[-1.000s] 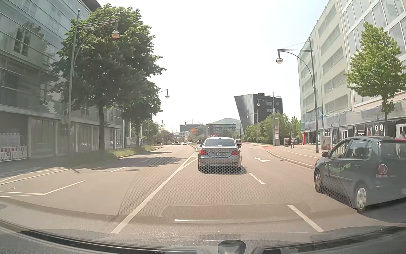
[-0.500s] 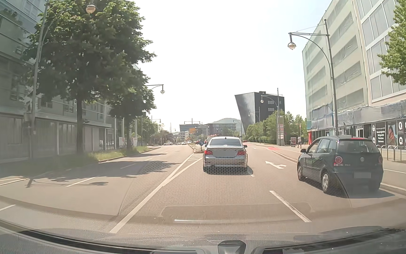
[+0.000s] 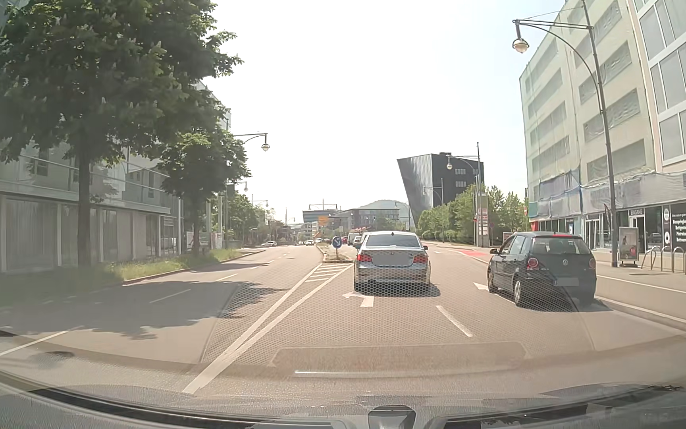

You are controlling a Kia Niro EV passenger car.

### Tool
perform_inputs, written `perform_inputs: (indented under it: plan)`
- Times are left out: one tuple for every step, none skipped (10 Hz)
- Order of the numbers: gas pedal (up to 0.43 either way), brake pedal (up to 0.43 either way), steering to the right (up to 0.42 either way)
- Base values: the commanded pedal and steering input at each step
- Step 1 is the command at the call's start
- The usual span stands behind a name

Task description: Follow the waypoints while adhering to traffic rules and regulations

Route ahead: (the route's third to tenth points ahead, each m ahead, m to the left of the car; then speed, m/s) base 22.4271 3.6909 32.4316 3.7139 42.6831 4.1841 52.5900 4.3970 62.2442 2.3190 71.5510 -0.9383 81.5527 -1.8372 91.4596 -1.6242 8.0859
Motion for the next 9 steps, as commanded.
perform_inputs:
  plan:
    - [0.000, 0.000, 0.000]
    - [0.000, 0.000, 0.000]
    - [0.000, 0.000, 0.000]
    - [0.020, 0.000, 0.005]
    - [0.059, 0.000, 0.013]
    - [0.067, 0.000, 0.024]
    - [0.079, 0.000, 0.033]
    - [0.079, 0.000, 0.036]
    - [0.079, 0.000, 0.036]
